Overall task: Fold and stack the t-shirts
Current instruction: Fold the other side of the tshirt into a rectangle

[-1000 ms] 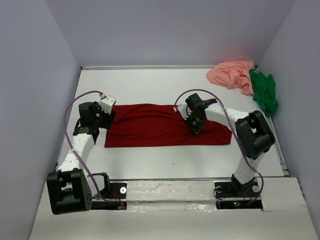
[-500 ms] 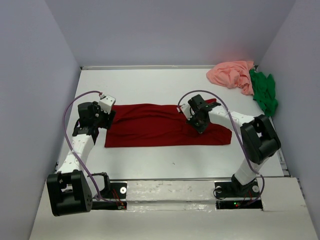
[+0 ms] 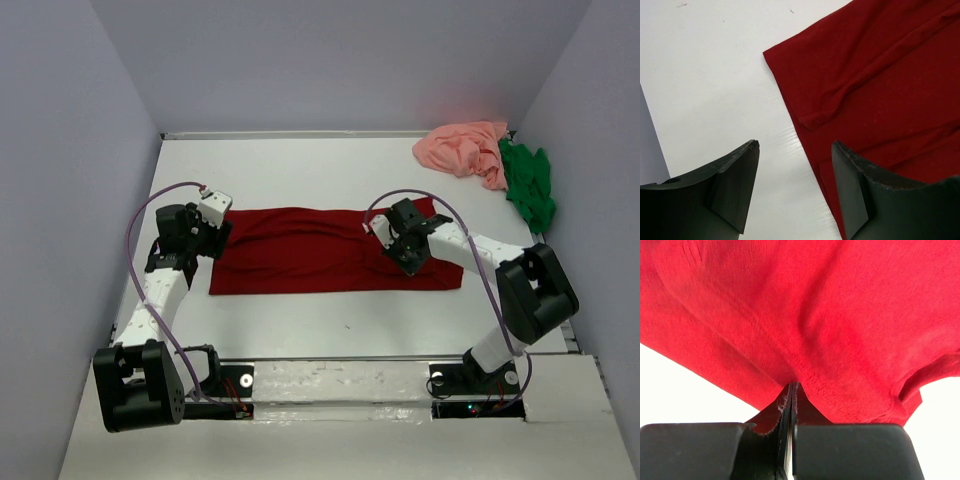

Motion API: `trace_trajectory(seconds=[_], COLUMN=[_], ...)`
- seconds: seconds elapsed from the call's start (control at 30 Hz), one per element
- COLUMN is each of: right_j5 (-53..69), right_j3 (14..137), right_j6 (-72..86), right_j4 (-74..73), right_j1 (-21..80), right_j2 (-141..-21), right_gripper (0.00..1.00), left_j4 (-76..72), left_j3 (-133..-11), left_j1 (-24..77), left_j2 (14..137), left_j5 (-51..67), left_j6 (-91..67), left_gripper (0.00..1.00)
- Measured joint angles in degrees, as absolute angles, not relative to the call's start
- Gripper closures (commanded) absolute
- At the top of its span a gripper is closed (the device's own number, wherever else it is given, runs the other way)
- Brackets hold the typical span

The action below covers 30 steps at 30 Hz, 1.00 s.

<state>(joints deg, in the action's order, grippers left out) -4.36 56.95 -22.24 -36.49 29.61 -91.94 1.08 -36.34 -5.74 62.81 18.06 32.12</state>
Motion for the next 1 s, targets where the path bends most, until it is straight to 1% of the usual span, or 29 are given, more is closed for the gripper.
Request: trace_trajectory(seconds=[0.37,0.57,0.67,0.9,1.0], right_j5=[-6.3,-10.2,-11.6,-12.0,-12.1], right_j3=[54.5,58.7,62.2,65.3,67.2], right_j6=[-22.1,-22.0,-22.1,-22.1,-22.3], right_j4=[-36.8,-35.0,-32.6,-30.4,-29.9], right_j1=[29.1,26.9,25.2,22.8,22.5], right_j2=[-87.6,-87.2,-91.4,-102.8,-105.4], right_gripper=[1.0,1.0,1.0,1.0,1.0], left_j4=[1.1,1.1,1.1,1.4,1.6], left_j3=[-36.3,-36.3,-36.3,-36.3,-36.3], left_j1=[-5.8,-5.8,-5.8,-5.7,-5.8], left_j2=[62.8,62.8,62.8,62.8,62.8], left_j5=[18.8,19.0,19.0,19.0,19.0], left_j6=[32.1,32.1,32.2,32.4,32.5], left_gripper=[0.28,0.28,0.28,0.28,0.28])
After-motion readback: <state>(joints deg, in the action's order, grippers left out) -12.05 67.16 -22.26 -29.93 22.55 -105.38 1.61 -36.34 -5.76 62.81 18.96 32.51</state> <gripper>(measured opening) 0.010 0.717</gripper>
